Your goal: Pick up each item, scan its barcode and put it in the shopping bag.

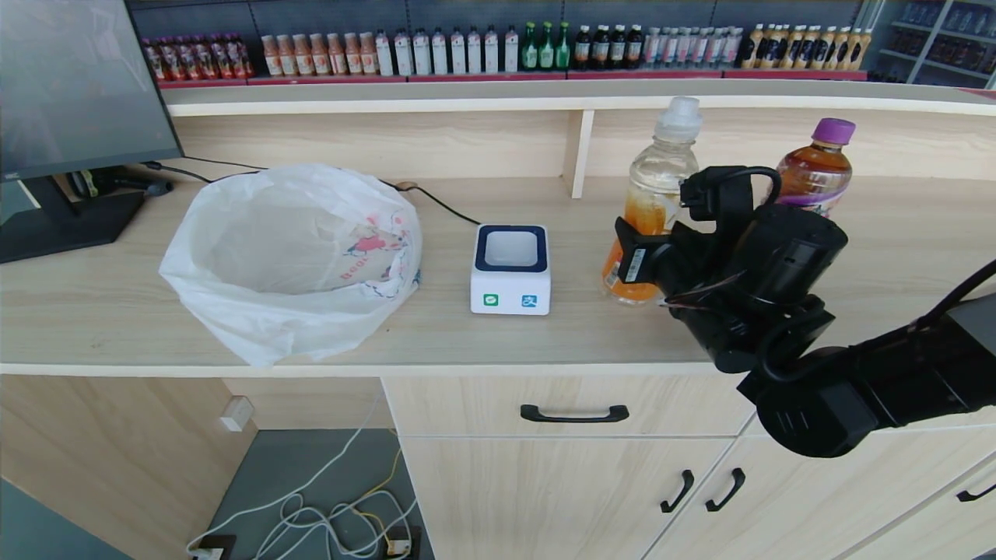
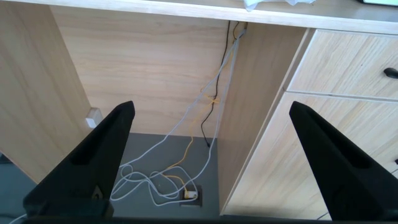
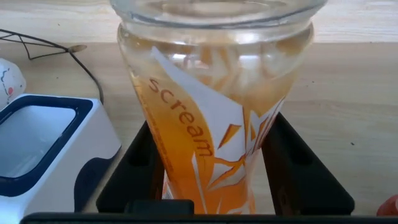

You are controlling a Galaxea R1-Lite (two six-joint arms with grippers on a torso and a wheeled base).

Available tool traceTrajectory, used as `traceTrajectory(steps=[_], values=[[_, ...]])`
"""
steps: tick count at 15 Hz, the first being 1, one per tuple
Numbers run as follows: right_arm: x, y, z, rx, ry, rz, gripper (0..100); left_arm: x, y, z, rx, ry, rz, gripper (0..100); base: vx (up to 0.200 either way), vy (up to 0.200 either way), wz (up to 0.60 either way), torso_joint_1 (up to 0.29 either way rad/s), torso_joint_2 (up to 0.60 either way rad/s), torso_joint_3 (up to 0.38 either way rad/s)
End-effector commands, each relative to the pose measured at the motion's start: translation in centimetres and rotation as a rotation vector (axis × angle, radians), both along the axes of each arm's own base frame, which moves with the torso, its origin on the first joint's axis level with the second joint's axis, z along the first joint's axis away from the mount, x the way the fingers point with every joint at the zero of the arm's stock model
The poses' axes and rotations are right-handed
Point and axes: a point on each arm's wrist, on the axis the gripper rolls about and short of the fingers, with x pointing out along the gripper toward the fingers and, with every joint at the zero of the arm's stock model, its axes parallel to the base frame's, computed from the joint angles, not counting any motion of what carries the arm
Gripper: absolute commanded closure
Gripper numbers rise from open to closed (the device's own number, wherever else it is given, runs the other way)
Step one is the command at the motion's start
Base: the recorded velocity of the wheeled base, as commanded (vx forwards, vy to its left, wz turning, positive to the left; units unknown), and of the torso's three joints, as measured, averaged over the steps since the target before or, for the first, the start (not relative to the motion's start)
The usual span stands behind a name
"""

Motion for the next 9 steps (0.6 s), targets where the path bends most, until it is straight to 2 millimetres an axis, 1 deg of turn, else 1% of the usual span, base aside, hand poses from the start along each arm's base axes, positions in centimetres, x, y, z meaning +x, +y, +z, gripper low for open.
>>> traceTrajectory(steps=[1, 3, 9], values=[[-0.4, -0.2, 0.8, 0.011, -0.021, 0.002, 100, 0.0, 0.0, 0.0, -0.001, 0.0, 0.0, 0, 0.0, 0.0, 0.0, 0.0, 0.0, 0.0], [-0.8, -0.1, 1.2, 0.014, -0.027, 0.01, 100, 0.0, 0.0, 0.0, -0.001, 0.0, 0.0, 0, 0.0, 0.0, 0.0, 0.0, 0.0, 0.0], [-3.6, 0.1, 3.1, 0.038, -0.067, 0.056, 100, 0.0, 0.0, 0.0, -0.001, 0.0, 0.0, 0, 0.0, 0.0, 0.0, 0.0, 0.0, 0.0]])
